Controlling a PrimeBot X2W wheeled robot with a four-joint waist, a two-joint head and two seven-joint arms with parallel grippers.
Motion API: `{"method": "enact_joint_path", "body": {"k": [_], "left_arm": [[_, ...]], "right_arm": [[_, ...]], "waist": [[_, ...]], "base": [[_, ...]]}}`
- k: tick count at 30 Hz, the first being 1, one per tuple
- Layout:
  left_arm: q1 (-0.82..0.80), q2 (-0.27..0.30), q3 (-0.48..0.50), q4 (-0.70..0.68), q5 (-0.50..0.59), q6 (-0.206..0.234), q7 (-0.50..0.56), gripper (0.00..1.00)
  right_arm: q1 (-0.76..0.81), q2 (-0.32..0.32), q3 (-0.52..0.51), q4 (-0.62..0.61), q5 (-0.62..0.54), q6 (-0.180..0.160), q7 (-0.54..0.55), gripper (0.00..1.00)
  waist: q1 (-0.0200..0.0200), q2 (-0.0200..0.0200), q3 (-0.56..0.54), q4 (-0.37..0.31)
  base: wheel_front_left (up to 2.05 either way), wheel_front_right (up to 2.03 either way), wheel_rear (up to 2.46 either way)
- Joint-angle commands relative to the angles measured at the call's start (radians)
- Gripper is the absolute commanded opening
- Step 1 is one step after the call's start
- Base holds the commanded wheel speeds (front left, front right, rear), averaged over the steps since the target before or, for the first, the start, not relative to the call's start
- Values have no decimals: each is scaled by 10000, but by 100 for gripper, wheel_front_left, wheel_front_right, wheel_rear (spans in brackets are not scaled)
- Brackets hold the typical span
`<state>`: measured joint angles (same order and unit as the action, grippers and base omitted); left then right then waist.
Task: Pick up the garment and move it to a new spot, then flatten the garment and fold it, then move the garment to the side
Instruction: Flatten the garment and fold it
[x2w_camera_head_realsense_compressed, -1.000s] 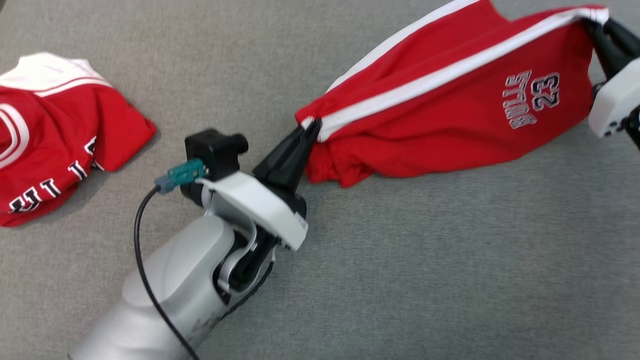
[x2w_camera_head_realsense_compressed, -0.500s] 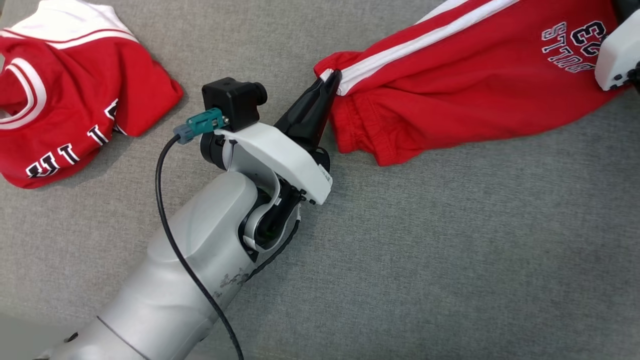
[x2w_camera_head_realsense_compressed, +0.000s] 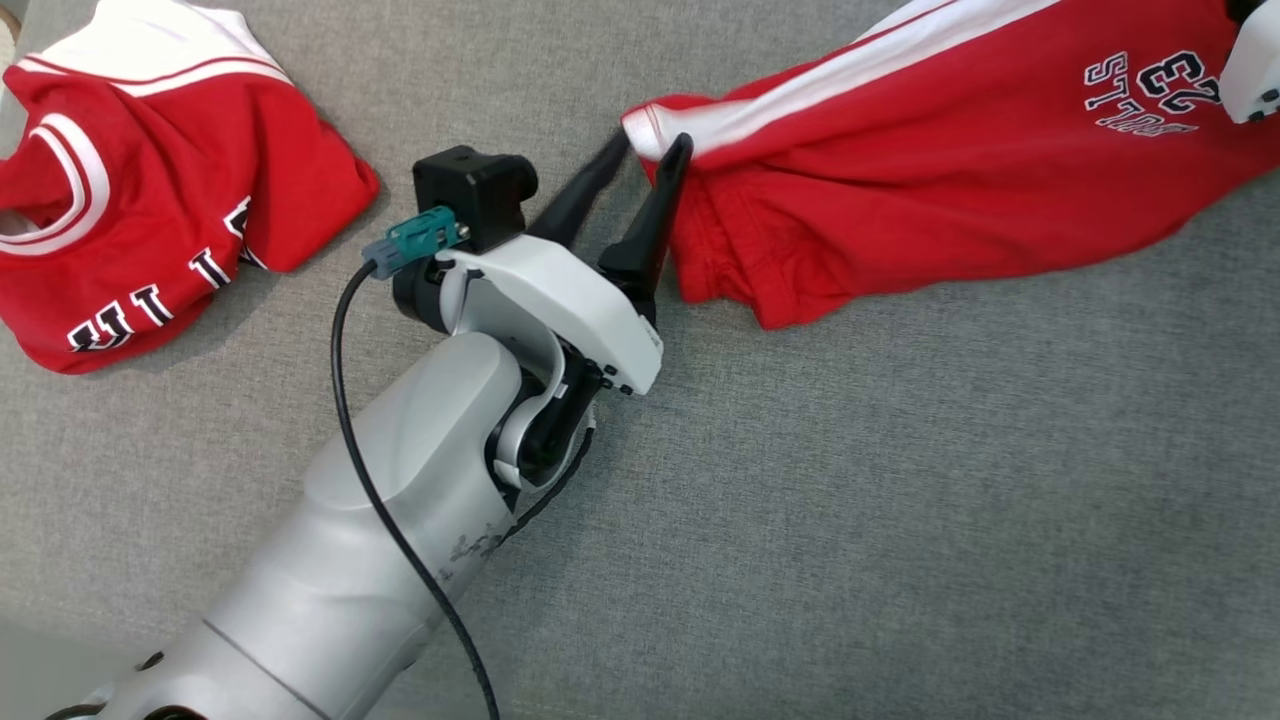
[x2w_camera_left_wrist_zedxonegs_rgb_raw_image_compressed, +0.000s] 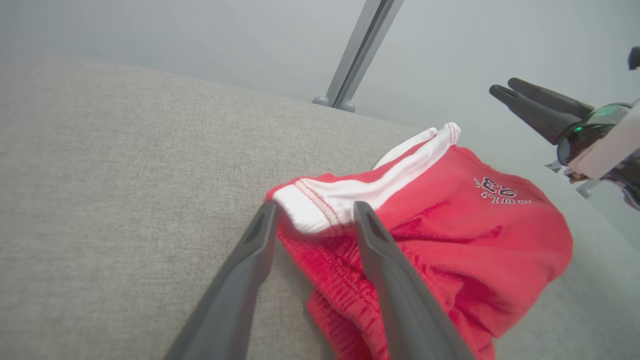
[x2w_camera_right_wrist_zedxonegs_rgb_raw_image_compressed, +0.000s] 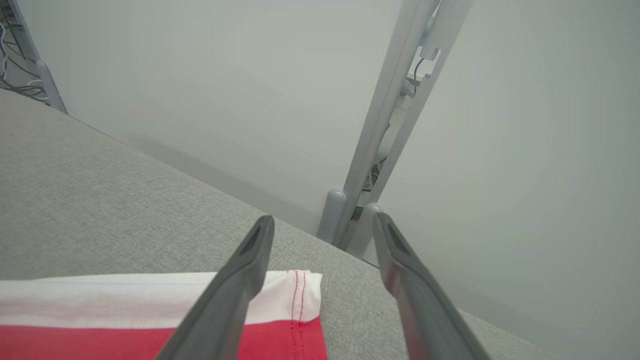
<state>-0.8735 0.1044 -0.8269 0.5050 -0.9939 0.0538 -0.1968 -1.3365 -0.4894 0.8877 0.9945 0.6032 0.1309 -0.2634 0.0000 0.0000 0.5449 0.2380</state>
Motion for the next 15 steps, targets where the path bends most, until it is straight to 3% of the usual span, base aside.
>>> {"method": "enact_joint_path", "body": {"k": [1, 10, 15], "left_arm": [[43, 121, 32, 42, 130, 40, -133, 100], [944, 777, 502, -521, 905, 685, -629, 100], [1799, 1204, 1029, -1553, 2160, 1209, -676, 100]], "right_arm": [[338, 24, -370, -127, -33, 0, -28, 100], [2143, 714, -2780, -1874, -463, 1, -27, 100], [3404, 1174, -3777, -2683, -619, 1, -28, 100]], "waist": [[0, 0, -163, -94], [0, 0, -1034, -676], [0, 0, -1689, -939]], "base": [[0, 0, 0], [0, 0, 0], [0, 0, 0]]}}
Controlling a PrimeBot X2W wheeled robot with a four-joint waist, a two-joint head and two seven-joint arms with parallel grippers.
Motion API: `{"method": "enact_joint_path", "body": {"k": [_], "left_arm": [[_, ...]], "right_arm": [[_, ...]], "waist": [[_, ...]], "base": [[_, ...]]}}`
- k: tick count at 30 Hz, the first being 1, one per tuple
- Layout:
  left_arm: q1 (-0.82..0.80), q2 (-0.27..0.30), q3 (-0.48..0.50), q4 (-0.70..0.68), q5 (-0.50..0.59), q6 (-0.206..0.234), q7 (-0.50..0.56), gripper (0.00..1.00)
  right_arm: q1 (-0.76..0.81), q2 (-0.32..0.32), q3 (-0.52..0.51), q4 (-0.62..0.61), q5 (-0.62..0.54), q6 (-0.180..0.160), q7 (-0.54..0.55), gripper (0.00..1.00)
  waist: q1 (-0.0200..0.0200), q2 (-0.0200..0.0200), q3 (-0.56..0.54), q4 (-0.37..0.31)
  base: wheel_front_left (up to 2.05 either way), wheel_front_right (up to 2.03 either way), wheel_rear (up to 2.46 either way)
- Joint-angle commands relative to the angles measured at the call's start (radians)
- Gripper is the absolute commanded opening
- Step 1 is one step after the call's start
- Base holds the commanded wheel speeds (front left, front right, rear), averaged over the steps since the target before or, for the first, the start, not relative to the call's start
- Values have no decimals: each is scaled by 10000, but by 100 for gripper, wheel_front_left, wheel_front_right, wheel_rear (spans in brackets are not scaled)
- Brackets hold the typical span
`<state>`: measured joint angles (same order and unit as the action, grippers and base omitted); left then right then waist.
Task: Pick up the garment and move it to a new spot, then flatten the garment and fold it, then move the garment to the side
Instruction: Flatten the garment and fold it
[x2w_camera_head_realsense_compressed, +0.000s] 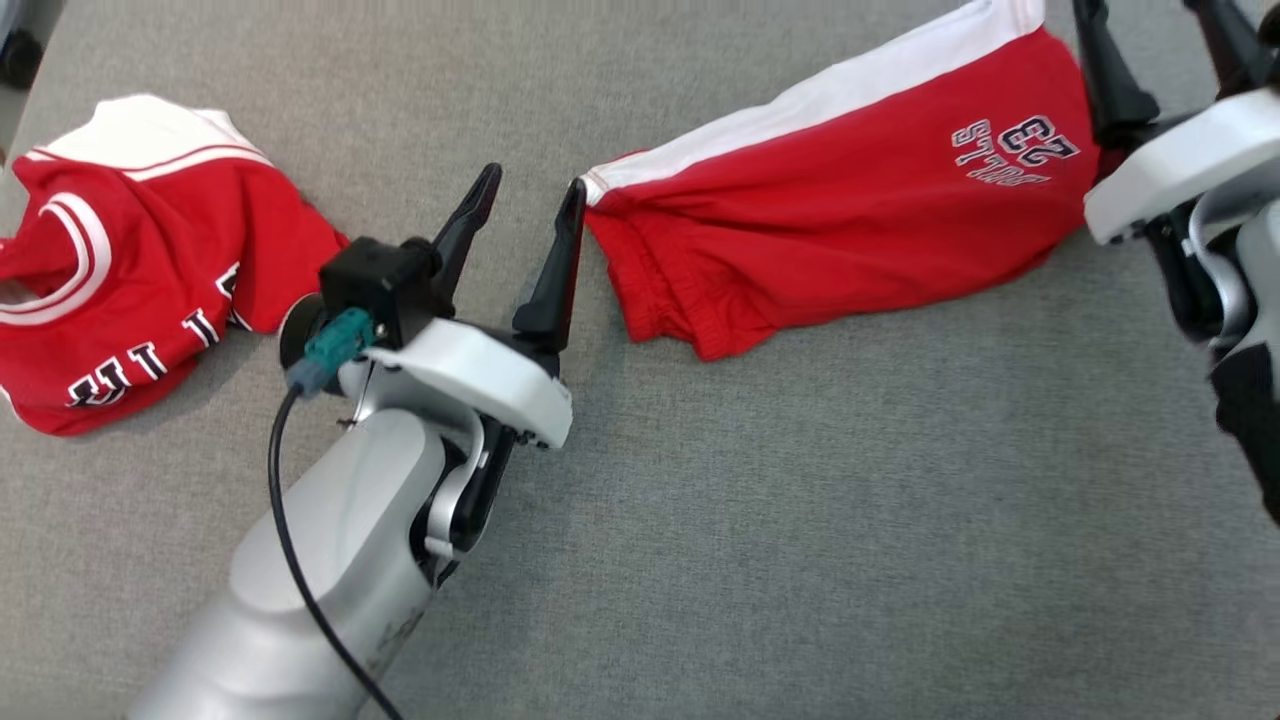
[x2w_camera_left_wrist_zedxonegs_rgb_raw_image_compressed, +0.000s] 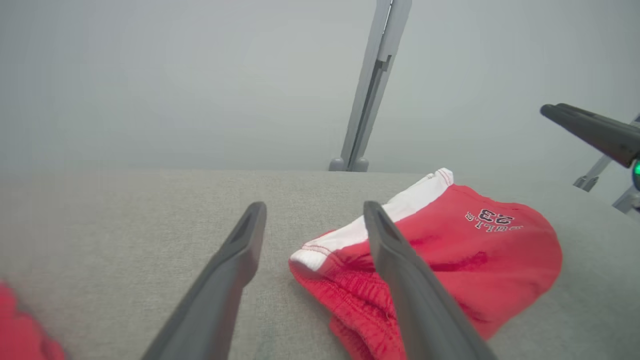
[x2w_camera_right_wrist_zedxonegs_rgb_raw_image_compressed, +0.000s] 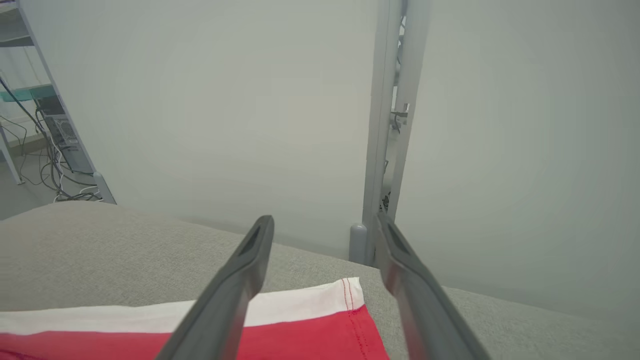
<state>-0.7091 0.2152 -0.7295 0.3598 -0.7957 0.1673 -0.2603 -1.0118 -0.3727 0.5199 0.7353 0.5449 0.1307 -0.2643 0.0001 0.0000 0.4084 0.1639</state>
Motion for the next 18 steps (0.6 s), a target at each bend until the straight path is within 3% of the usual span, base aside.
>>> {"method": "enact_joint_path", "body": {"k": [1, 8, 18], "left_arm": [[409, 163, 170, -337, 515, 215, -35, 100], [2168, 240, 1017, -1712, 1889, 828, -41, 100], [4816, -415, 2261, -3057, 3226, 1447, -41, 100]], "right_arm": [[401, 100, -258, -240, -82, 3, -18, 100], [1953, 565, -1101, -991, -347, 3, -18, 100], [3837, 936, -1754, -1380, -223, 3, -19, 100]], "waist": [[-1, 0, -462, -244], [-1, 0, -1310, -425], [-1, 0, -2163, -314]], "base": [[0, 0, 0], [0, 0, 0], [0, 0, 0]]}}
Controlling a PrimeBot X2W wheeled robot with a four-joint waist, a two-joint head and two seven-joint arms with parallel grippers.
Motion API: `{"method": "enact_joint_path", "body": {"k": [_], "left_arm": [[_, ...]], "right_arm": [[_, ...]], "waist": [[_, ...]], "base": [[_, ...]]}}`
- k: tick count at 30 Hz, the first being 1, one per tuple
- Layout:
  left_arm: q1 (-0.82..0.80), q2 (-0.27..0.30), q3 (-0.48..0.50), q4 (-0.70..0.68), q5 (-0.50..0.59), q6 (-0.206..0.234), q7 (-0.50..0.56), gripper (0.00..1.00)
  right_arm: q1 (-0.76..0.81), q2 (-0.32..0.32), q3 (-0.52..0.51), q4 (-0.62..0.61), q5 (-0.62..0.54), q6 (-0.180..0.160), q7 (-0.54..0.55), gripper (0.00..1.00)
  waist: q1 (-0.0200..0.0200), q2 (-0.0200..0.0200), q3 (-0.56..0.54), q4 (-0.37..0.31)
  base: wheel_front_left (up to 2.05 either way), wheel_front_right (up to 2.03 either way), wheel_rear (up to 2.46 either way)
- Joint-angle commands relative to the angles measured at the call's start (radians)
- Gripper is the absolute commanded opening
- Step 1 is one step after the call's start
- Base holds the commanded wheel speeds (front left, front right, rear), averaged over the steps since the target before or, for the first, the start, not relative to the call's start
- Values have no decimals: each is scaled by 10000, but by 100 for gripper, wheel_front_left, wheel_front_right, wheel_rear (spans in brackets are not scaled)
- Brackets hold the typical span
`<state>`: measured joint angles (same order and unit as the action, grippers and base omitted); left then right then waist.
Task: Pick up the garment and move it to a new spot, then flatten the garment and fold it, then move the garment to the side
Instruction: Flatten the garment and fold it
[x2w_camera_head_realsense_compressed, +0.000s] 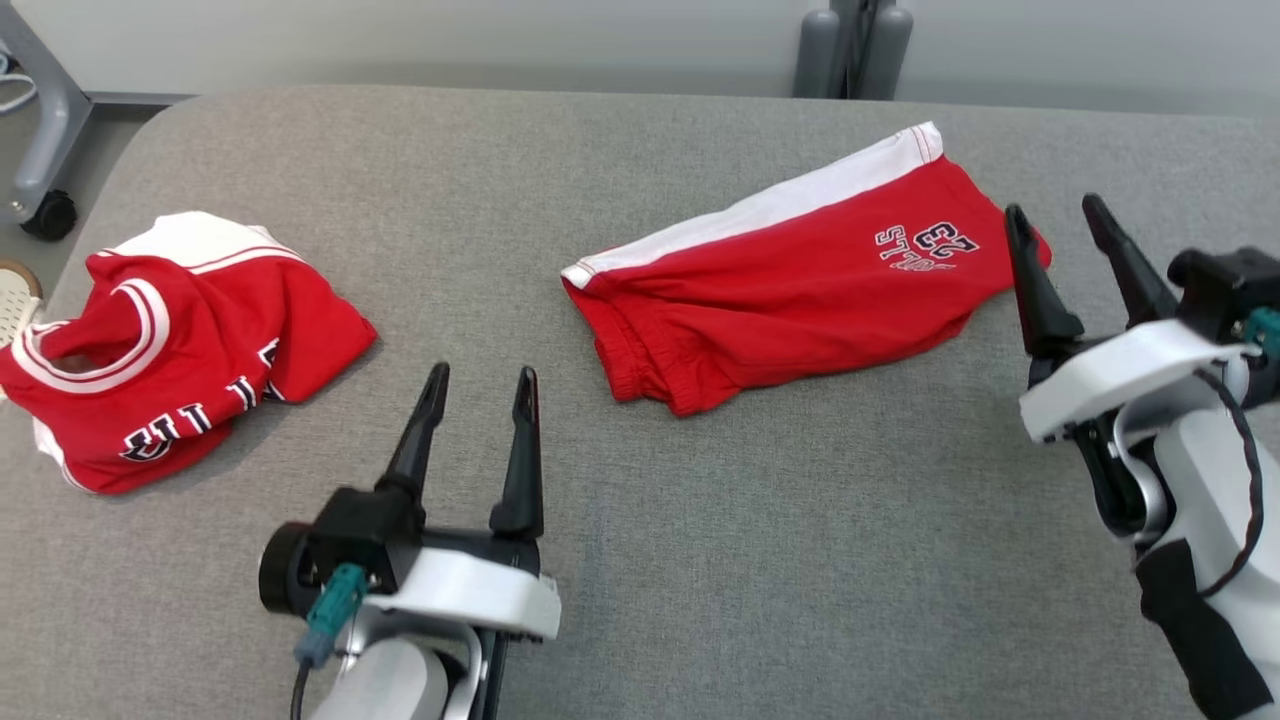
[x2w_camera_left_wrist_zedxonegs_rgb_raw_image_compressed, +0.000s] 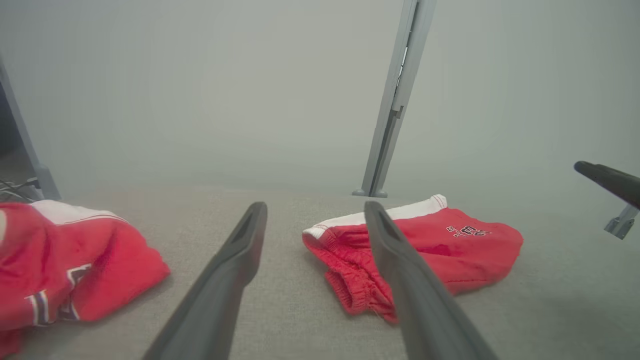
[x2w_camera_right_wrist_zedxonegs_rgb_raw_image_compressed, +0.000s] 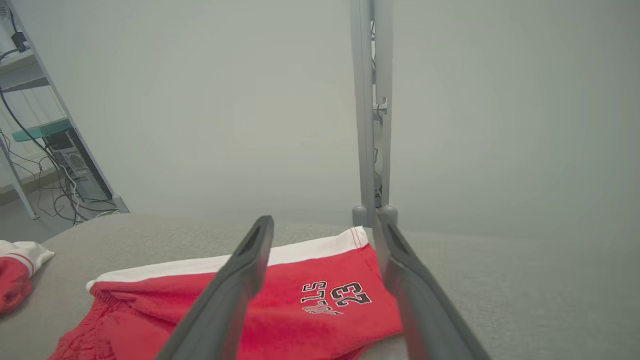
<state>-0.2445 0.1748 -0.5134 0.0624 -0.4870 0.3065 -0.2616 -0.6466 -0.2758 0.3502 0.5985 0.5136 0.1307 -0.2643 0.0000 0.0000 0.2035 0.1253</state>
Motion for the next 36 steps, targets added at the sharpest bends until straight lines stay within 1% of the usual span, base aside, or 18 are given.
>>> {"method": "enact_joint_path", "body": {"k": [1, 4, 6, 10, 13, 15, 16, 18, 19, 22, 27, 31, 35, 36], "left_arm": [[565, -174, 245, -212, 368, 52, -28, 100], [985, -353, 342, -311, 720, -68, -28, 100], [1185, -486, 332, -328, 922, -185, -28, 100], [1367, -734, 267, -324, 1197, -410, -28, 100], [1304, -957, 292, -244, 1428, -614, -29, 100], [1237, -1023, 290, -231, 1491, -705, -29, 100], [1199, -1070, 262, -199, 1556, -787, -29, 100], [1152, -1096, 255, -159, 1618, -871, -29, 100], [1075, -1126, 254, -146, 1663, -933, -29, 100], [981, -1164, 228, -128, 1711, -1023, -29, 100], [794, -1203, 163, -40, 1816, -1101, -29, 100], [660, -1219, 57, 71, 1985, -1061, -29, 100], [548, -1225, -9, 103, 2013, -1056, -29, 100], [508, -1225, -10, 111, 2010, -1052, -29, 100]], "right_arm": [[499, -41, -91, 26, 233, 3, -19, 100], [818, -55, -293, 203, 667, 3, -19, 100], [926, -65, -469, 527, 1074, 3, -19, 100], [594, -245, -731, 1597, 1790, 3, -19, 100], [-248, -749, -793, 3101, 2115, 3, 82, 100], [-637, -948, -819, 3671, 2139, 3, 163, 100], [-1048, -1128, -800, 4197, 2021, 3, 151, 100], [-1422, -1304, -700, 4756, 1761, 3, 120, 100], [-1780, -1355, -597, 5235, 1534, 3, 115, 100], [-2261, -1424, -447, 5892, 1258, 3, 252, 100], [-2720, -1356, -298, 6456, 1084, 3, 352, 100], [-2757, -1290, -299, 6689, 1054, 3, 453, 100], [-2643, -1067, -252, 6831, 1044, 5, 612, 100], [-2610, -1007, -223, 6850, 1052, 5, 644, 98]], "waist": [[0, 0, -207, 155], [0, 0, -254, 305], [0, 0, -243, 426], [0, 0, -102, 771], [0, 0, 243, 1310], [0, 0, 390, 1517], [0, 0, 531, 1692], [0, 0, 667, 1843], [0, 0, 844, 1980], [0, 0, 1102, 2151], [0, 0, 1438, 2303], [0, 0, 1502, 2395], [0, 0, 1516, 2445], [0, 0, 1516, 2446]], "base": [[0, 0, 0], [0, 0, 0], [0, 0, 0], [0, 0, 0], [0, 0, 0], [0, 0, 0], [0, 0, 0], [0, 0, 0], [0, 0, 0], [0, 0, 0], [0, 0, 0], [0, 0, 0], [0, 0, 0], [0, 0, 0]]}}
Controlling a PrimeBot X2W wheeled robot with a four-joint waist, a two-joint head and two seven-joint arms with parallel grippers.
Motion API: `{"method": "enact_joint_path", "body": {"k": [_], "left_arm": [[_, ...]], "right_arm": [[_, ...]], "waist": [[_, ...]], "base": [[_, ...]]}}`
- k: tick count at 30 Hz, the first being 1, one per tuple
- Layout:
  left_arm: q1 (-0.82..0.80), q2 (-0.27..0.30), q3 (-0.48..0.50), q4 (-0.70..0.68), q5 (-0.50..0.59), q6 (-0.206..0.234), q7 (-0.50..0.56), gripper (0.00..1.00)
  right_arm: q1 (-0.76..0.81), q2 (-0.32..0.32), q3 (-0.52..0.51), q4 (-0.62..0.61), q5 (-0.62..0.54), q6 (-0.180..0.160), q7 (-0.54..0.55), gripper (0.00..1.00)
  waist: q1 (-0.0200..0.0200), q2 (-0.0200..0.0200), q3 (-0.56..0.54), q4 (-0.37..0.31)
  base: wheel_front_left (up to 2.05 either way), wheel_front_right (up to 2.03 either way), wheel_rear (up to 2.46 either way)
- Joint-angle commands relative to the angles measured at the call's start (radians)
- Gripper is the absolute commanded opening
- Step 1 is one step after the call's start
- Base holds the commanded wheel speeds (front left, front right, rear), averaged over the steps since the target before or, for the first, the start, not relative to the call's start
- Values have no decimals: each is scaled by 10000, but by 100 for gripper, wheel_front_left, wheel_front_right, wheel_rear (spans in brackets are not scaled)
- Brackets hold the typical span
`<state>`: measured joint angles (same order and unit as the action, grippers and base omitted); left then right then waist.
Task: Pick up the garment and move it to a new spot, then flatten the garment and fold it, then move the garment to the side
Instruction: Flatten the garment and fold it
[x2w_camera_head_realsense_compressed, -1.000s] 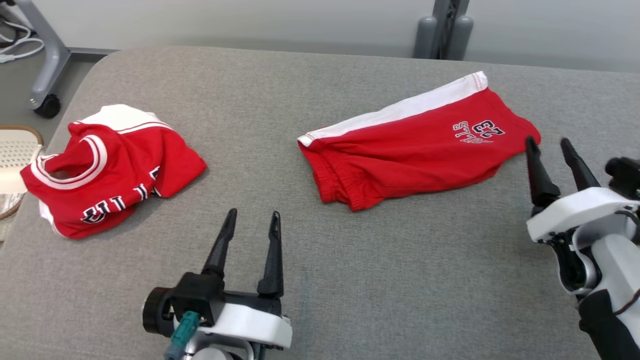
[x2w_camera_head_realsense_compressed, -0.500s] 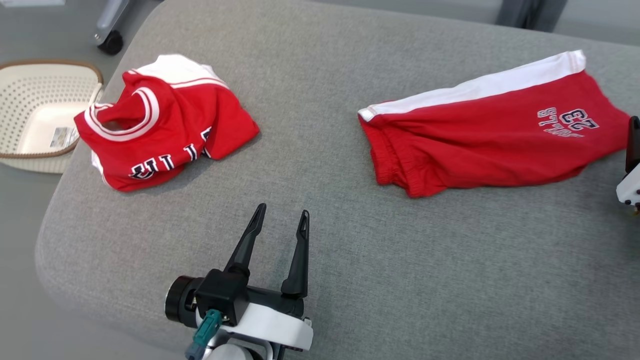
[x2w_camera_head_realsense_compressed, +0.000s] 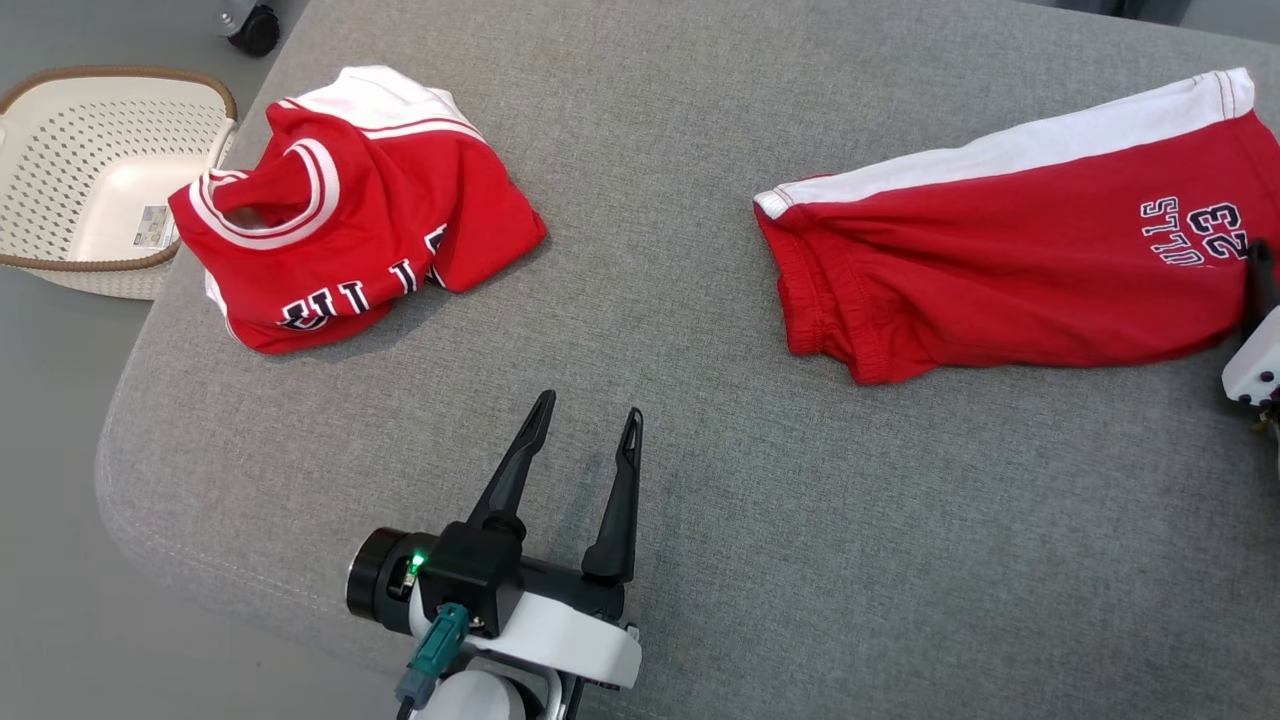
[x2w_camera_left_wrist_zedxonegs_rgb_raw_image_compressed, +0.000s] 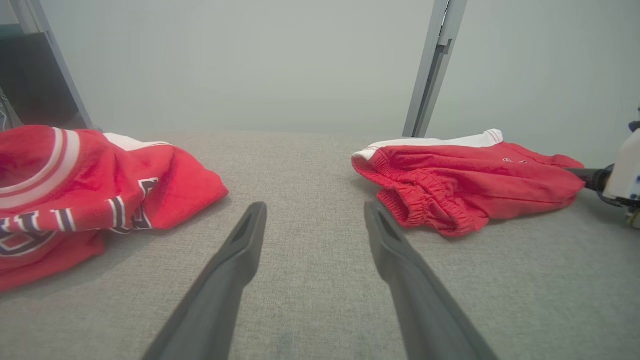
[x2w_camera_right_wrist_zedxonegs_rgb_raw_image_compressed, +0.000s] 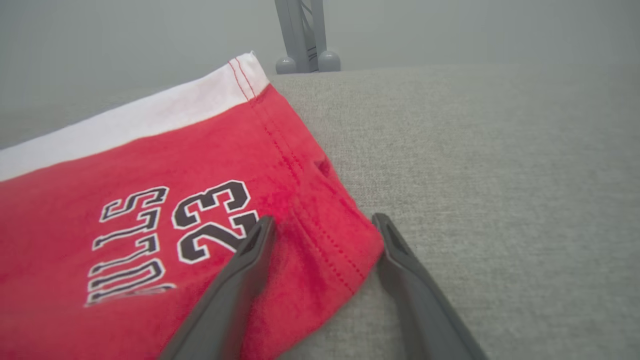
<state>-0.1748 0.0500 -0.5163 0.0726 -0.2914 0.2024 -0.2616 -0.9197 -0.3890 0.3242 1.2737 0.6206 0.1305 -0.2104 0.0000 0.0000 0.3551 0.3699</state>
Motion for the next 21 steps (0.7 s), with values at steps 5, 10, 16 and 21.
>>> {"method": "enact_joint_path", "body": {"k": [5, 10, 16, 21], "left_arm": [[-230, 23, -35, 52, -28, 33, -29, 100], [-163, 21, -7, 37, -82, 97, -29, 100], [-80, 21, 91, 67, 98, 88, -29, 100], [17, 22, 280, 86, 213, 64, -29, 100]], "right_arm": [[293, 234, 188, 136, 76, 5, 157, 0], [410, 197, 197, 6, 256, 4, -196, 0], [716, 256, 37, -521, 661, 4, -517, 0], [1331, 249, -200, -1437, 963, 4, -574, 0]], "waist": [[0, 0, -56, -22], [0, 0, -193, -189], [0, 0, -446, -592], [0, 0, -722, -1092]], "base": [[0, 0, 0], [0, 0, 0], [0, 0, 0], [0, 0, 0]]}}
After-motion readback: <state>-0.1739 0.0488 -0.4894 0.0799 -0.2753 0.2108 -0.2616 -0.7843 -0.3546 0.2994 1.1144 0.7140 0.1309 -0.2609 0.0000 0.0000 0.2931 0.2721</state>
